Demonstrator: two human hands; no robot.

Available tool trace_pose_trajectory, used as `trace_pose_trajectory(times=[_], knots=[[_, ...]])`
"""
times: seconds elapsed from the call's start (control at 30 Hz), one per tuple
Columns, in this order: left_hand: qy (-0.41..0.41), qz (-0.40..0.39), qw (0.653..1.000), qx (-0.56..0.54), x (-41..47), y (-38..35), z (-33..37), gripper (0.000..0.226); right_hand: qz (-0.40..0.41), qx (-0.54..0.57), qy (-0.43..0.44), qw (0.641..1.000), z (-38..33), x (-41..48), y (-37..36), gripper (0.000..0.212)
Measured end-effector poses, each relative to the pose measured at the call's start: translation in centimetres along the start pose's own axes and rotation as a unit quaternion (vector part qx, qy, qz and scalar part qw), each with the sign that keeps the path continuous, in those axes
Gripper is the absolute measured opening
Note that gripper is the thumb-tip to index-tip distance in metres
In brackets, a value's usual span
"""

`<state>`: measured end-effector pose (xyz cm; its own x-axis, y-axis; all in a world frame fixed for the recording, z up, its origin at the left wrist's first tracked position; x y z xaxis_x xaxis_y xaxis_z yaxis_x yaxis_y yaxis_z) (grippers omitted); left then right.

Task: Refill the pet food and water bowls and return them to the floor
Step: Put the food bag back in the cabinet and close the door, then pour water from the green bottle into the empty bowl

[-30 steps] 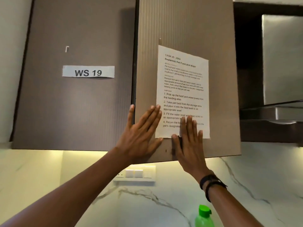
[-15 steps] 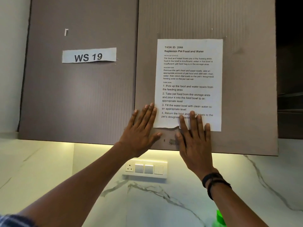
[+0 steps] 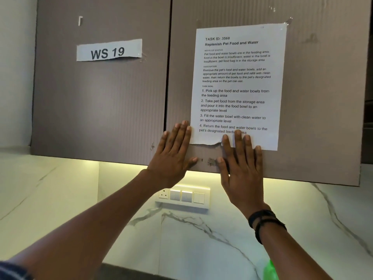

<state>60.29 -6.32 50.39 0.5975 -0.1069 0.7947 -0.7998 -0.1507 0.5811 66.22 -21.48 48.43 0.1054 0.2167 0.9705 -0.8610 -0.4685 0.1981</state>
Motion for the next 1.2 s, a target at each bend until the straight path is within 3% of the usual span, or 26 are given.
trace_pose_trajectory(times=[0.23, 0.43, 0.57, 0.8, 1.0, 1.2], knots=[[0.028, -0.017, 0.999, -0.043, -3.2, -2.4, 1.5, 0.076, -0.089, 0.024, 0.000, 0.996, -0.5, -5.4, -0.4, 0.063], [0.000, -0.038, 0.988, -0.152, -9.4, -6.1, 4.8, 0.074, -0.216, 0.074, -0.015, 0.974, -0.2, -12.4, -1.7, 0.084], [0.009, -0.100, 0.964, -0.245, -16.8, -11.5, 7.4, 0.078, -0.340, 0.093, -0.098, 0.931, 1.1, -21.5, -3.7, 0.093], [0.116, -0.247, 0.874, -0.401, -28.5, -21.8, 12.3, 0.069, -0.510, 0.120, -0.229, 0.821, 2.3, -36.3, -7.0, 0.100], [0.114, -0.334, 0.813, -0.462, -31.1, -26.3, 16.0, 0.067, -0.554, 0.113, -0.335, 0.754, 6.7, -43.3, -8.3, 0.108], [0.152, -0.344, 0.782, -0.497, -29.5, -28.4, 16.6, 0.064, -0.540, 0.144, -0.417, 0.717, 12.4, -44.9, -12.8, 0.121]])
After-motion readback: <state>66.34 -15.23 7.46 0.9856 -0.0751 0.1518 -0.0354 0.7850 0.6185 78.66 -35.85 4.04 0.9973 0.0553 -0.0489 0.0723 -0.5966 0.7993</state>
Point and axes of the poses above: each hand's wrist, its own x-axis towards the middle knuckle, its own y-axis out of the back of the hand, z = x × y, the point moved 10 cm from there along x, towards the middle knuckle, and after that the axes turned 12 degrees about -x, right-handed, at the moved point
